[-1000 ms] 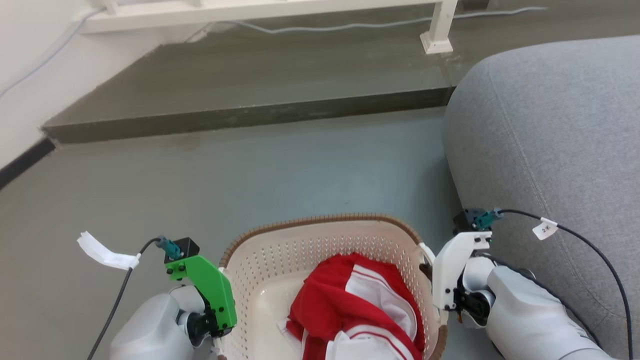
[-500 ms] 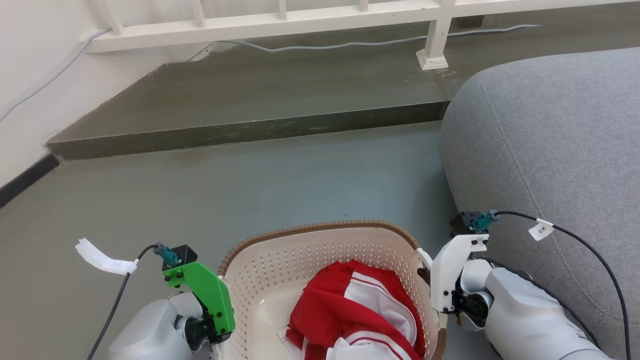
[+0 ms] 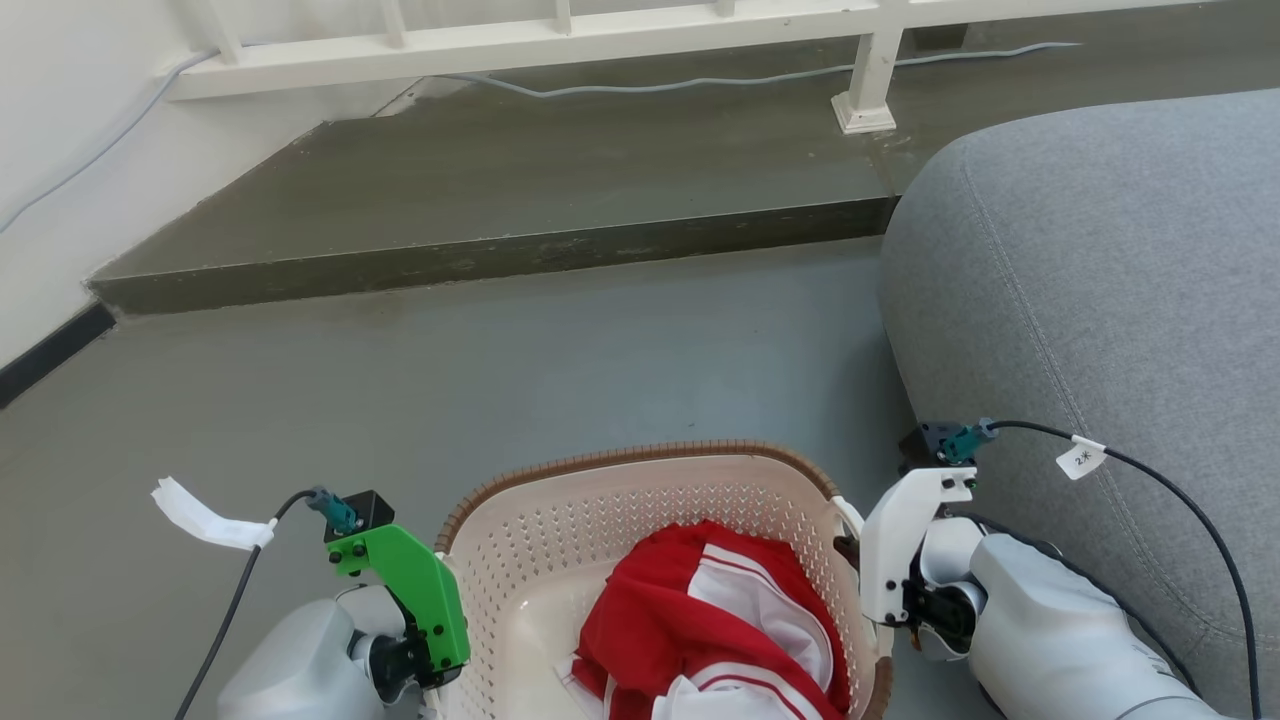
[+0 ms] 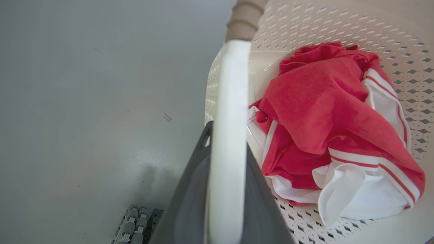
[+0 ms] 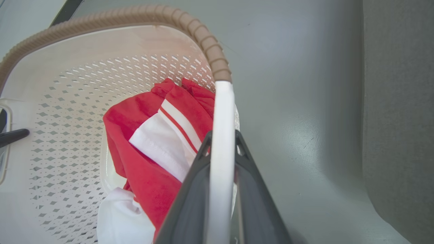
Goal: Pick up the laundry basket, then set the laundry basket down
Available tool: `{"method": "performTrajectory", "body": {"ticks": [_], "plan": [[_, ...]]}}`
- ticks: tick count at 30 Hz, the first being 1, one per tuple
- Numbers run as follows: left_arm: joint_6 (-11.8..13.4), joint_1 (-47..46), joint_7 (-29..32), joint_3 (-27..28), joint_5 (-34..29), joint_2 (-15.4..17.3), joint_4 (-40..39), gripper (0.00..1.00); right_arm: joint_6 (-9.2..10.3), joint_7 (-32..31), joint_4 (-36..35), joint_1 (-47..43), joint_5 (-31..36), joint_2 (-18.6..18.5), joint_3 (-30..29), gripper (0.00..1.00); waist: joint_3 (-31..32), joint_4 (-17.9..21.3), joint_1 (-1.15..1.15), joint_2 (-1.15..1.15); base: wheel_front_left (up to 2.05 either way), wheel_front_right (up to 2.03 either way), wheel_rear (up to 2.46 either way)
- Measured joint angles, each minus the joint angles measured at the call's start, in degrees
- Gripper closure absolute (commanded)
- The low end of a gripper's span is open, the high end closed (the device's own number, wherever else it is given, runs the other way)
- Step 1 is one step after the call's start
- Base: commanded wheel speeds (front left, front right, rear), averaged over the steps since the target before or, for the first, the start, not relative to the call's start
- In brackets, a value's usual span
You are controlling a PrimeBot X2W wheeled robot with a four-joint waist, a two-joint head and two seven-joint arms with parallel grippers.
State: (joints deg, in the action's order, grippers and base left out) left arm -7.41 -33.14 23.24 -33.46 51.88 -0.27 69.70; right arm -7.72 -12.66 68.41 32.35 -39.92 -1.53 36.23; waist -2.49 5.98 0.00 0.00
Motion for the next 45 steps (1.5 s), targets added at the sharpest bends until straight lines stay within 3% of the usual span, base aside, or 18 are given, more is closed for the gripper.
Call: {"method": "performTrajectory", "body": {"ticks": [28,45], "plan": [[0.00,0.01,-0.21,-1.42,0.90,0.12,-0.10,1.00,0.00,0.52,0.35,0.03,-1.86,-0.11,1.22,1.00,0.80,-0.44,0.00,0.00,0.00,0.00,0.00],[1.47,-1.47,-7.24,-1.57,1.12,0.05,-1.05,1.00,0.01,6.41,0.36,2.75,-1.80,-0.11,1.11,1.00,-3.17,-0.17,0.00,0.00,0.00,0.00,0.00]]}}
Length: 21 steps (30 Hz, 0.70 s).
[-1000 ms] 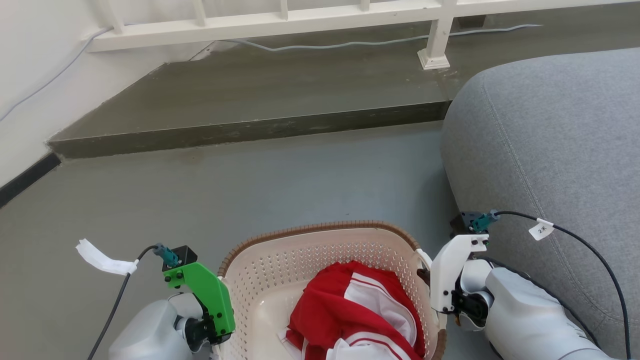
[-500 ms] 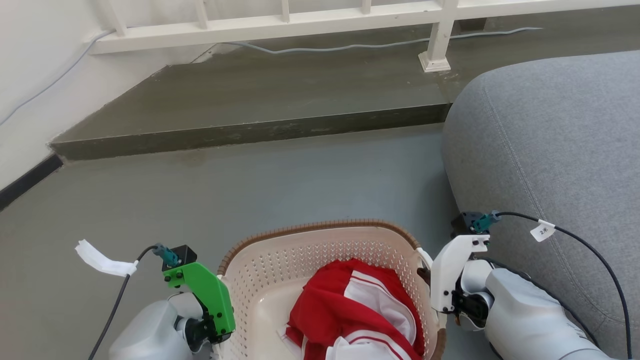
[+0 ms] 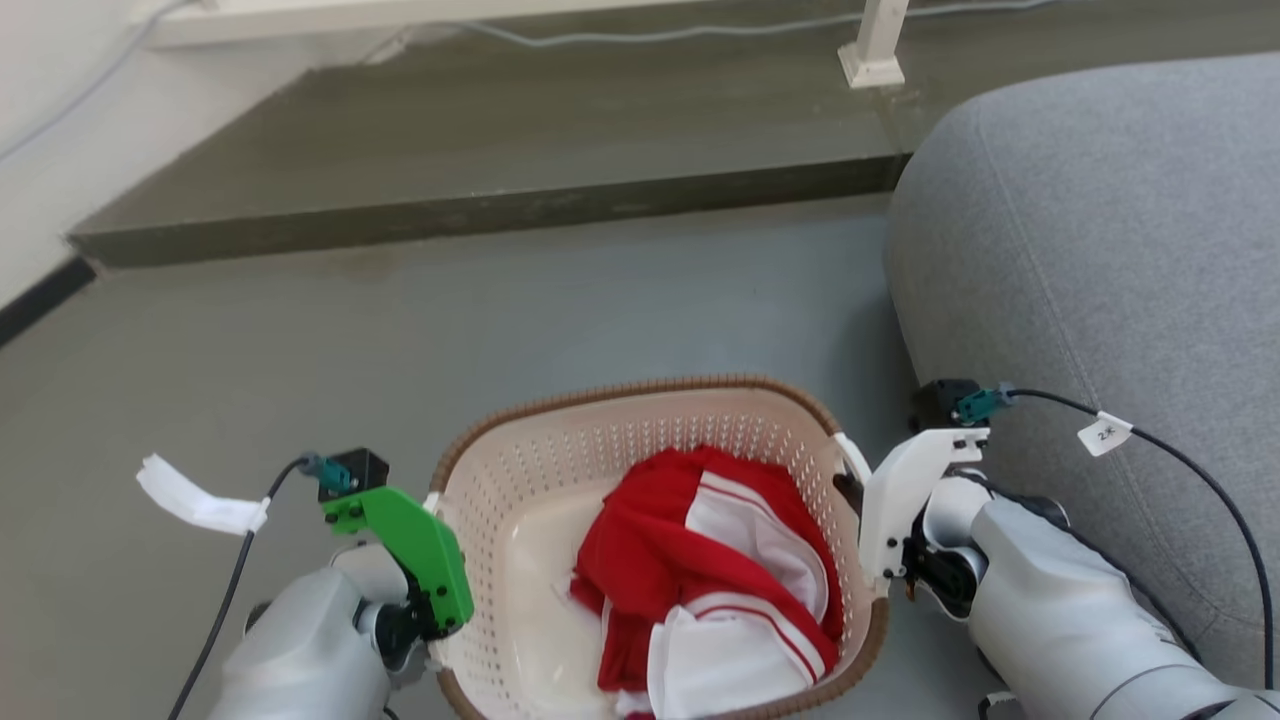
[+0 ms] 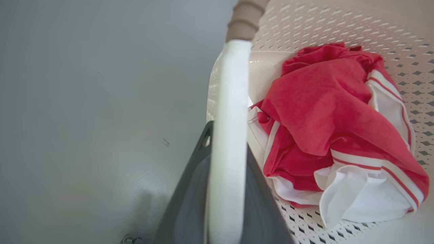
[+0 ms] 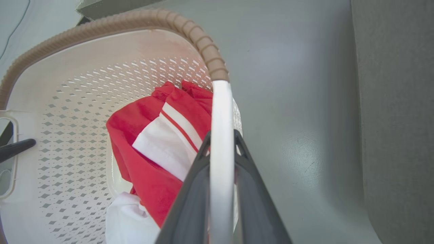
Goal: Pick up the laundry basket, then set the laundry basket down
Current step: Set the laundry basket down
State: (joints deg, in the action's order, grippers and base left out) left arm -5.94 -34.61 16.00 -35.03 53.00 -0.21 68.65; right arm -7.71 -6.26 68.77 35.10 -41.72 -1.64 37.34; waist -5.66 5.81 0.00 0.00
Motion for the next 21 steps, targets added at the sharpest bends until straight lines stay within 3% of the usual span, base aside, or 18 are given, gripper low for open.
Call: {"method": "performTrajectory", "body": {"ticks": [21], "plan": [[2.55,-8.23,-8.67,-3.08,-4.38,-0.23,-2.75,1.00,0.00,9.46,-0.97,5.62,1.05,-2.07,-0.32,1.00,-15.91,-0.35,0.00,0.00,0.00,0.00,0.00]]}}
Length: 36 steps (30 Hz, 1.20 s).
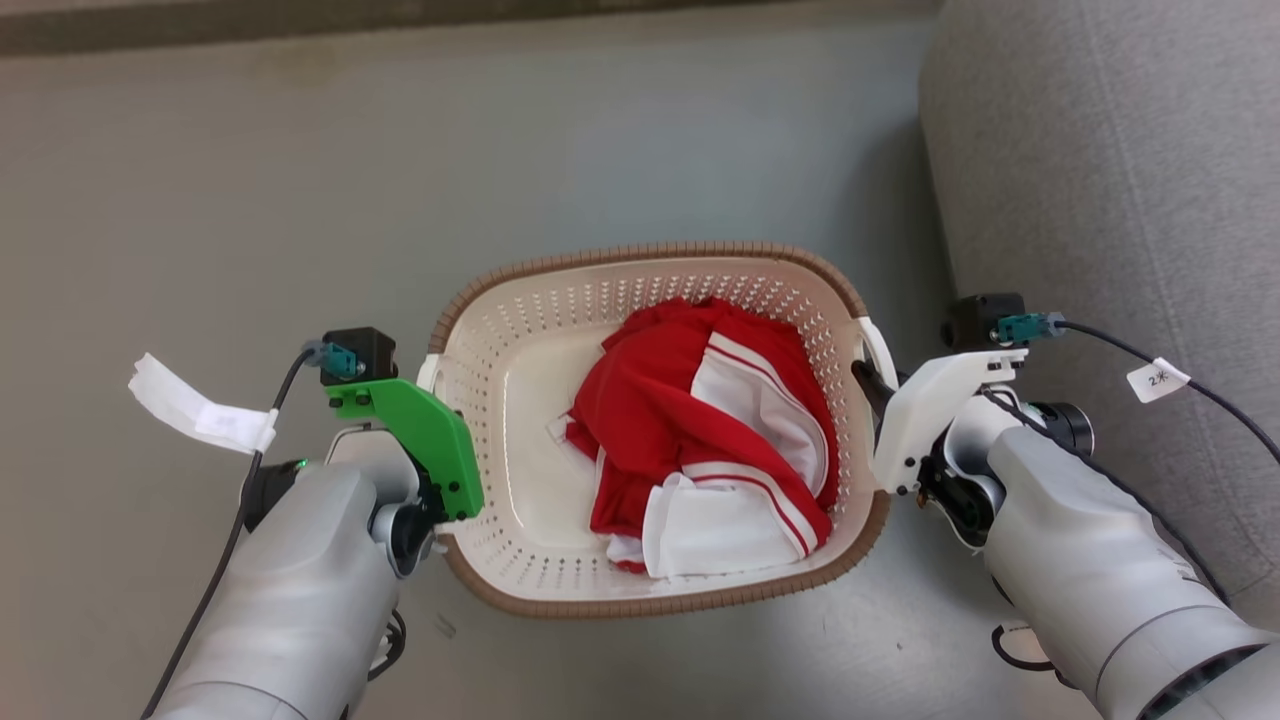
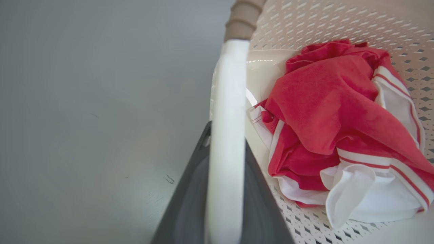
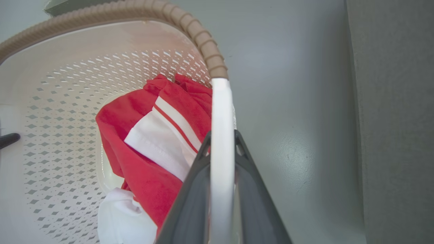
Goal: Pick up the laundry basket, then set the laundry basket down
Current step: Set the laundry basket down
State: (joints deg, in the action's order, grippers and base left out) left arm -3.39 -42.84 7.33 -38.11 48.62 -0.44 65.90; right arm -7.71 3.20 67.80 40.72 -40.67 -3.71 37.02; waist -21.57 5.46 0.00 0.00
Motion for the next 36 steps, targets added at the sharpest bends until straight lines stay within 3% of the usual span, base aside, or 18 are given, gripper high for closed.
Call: {"method": "performTrajectory", "body": {"ticks": [21,36], "plan": [[2.89,-9.49,-7.16,-0.37,-3.23,-0.03,0.04,1.00,-0.01,6.10,-0.74,8.58,1.32,-0.75,-1.12,1.00,-18.12,-0.98,0.01,0.00,0.00,0.00,0.00],[3.46,-14.38,-11.15,0.65,-3.26,-0.01,0.52,1.00,-0.01,8.09,-1.00,13.86,1.03,-1.09,-1.79,1.00,-28.31,-1.27,0.01,0.00,0.00,0.00,0.00]]}}
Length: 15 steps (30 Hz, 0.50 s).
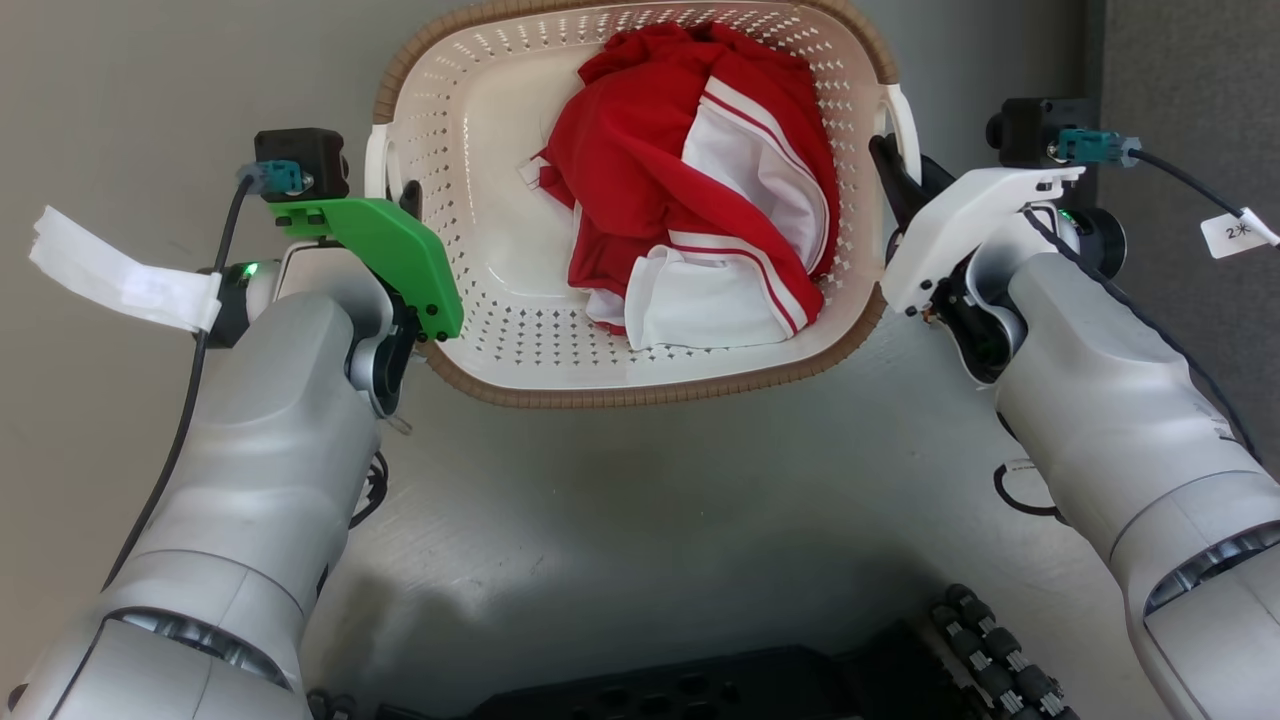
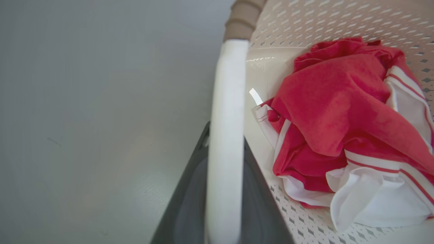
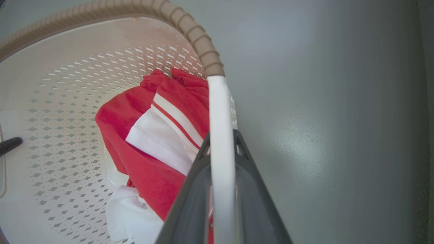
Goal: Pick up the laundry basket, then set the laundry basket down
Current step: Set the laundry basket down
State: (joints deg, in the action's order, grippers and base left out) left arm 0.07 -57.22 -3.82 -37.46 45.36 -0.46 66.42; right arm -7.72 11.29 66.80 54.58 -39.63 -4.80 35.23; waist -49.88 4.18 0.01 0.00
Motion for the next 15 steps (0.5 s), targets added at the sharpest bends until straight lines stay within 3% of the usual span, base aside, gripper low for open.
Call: {"method": "performTrajectory", "body": {"ticks": [15], "plan": [[-1.16,-0.16,-0.82,-0.38,-0.15,-0.22,2.71,1.00,-0.35,0.02,2.03,0.01,-0.37,0.99,0.48,1.00,-1.44,-0.51,-0.01,0.00,0.00,0.00,0.00]]}}
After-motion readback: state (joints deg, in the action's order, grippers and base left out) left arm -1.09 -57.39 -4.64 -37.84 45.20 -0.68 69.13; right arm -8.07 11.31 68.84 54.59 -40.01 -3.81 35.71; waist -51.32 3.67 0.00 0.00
